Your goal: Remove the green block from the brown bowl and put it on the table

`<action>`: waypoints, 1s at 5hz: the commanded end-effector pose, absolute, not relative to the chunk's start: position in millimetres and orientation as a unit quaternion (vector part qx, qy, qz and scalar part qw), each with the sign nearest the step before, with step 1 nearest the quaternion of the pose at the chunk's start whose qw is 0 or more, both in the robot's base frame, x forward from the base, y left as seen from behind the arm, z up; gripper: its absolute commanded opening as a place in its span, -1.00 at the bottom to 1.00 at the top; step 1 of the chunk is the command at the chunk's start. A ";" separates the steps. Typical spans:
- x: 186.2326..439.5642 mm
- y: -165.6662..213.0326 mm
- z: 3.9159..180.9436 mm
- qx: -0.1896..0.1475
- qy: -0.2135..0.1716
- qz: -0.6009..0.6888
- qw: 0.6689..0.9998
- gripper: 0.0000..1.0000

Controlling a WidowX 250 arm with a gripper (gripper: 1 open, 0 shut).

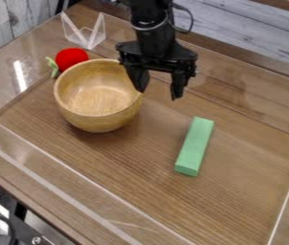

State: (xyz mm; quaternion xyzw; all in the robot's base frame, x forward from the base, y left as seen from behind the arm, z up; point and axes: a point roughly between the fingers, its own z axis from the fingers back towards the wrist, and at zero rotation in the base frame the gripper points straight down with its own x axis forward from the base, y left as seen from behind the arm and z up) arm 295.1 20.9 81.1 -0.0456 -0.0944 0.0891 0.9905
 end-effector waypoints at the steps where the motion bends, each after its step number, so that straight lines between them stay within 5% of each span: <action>1: 297.4 36.5 93.0 -0.040 -0.130 0.085 0.987 1.00; 3: 313.4 38.8 110.2 -0.038 -0.136 0.114 0.983 1.00; 5: 314.5 30.1 105.5 -0.037 -0.124 0.106 0.986 1.00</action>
